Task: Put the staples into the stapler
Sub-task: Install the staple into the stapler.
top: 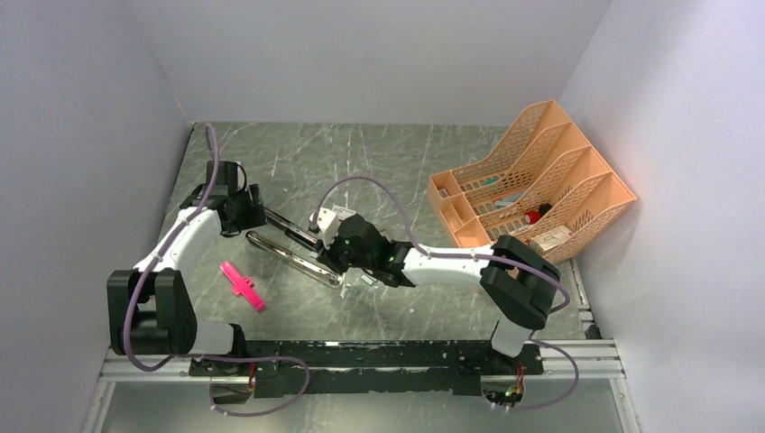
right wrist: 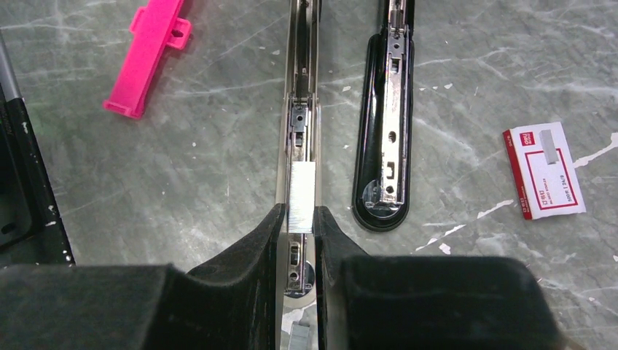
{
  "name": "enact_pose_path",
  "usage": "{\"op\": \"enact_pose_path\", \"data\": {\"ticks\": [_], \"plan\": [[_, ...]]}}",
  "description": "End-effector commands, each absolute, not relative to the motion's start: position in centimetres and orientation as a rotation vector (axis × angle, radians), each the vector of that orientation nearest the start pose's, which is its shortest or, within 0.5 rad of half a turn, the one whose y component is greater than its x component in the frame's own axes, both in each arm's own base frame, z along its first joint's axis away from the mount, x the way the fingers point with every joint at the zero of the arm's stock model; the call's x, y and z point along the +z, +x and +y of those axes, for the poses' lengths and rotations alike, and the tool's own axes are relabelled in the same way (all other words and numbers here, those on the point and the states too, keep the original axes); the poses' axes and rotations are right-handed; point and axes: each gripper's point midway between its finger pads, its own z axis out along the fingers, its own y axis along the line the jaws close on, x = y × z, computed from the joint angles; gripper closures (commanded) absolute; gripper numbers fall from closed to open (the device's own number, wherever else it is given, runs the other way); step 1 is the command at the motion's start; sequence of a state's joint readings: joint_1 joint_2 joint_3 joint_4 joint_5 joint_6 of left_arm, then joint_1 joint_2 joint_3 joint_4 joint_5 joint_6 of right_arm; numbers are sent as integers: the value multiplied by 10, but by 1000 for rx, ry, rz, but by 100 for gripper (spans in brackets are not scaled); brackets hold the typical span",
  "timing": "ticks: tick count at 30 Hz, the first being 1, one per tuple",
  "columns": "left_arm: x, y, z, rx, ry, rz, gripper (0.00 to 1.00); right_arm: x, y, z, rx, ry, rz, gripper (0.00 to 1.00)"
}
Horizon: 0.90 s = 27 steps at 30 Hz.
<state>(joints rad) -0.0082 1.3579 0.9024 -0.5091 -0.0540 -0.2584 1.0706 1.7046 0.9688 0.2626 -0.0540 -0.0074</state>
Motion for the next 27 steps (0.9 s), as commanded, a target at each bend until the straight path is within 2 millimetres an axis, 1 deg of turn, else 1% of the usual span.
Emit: {"op": "enact_pose_path", "data": {"ticks": [1,6,9,16,20,27], "plan": [[83,324,-1,-34,-356,2522,29,111,222,430,706,-1109,1786,100],[74,322,-1,-29,-357,2550,29,105,218,431,711,-1150,1788,100],[71,321,0,-20,-359,2565,29,100,219,432,699,-1146,1807,100],[63,319,-6,-53,-340,2609,31,88,218,430,632,-1108,1855,100],[61,318,-17,-121,-311,2630,31,91,217,432,604,-1042,1849,100],[57,315,-24,-104,-276,2652,32,89,214,434,599,-1018,1848,100]]}}
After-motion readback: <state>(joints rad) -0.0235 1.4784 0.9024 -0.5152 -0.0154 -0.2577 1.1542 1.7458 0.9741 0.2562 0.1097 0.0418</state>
